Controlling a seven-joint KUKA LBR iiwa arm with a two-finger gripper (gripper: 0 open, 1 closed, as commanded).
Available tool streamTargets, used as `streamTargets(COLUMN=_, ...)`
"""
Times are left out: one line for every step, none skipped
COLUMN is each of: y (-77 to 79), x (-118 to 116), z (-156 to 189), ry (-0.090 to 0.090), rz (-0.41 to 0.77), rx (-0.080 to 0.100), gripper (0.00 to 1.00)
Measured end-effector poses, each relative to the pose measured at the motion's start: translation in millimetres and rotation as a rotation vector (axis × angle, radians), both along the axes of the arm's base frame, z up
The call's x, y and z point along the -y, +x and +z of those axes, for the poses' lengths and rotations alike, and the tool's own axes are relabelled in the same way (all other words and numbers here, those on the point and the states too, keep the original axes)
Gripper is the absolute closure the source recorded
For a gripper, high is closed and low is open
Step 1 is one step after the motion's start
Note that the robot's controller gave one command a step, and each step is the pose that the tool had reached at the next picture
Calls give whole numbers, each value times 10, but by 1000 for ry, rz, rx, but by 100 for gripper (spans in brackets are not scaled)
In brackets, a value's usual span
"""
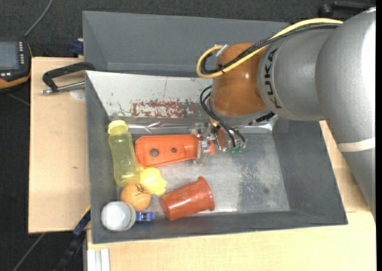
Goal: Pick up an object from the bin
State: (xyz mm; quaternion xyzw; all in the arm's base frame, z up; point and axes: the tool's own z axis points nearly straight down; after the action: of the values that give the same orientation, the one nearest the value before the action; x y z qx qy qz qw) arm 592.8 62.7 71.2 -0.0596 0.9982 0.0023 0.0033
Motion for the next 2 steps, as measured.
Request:
streamTargets(y=-6, x=44, z=0, ry=0, rz=6, rx=0, gripper=100)
streamTargets(y=41, x=65, z=146, ry=1, rz=25, rx=5, gripper=100)
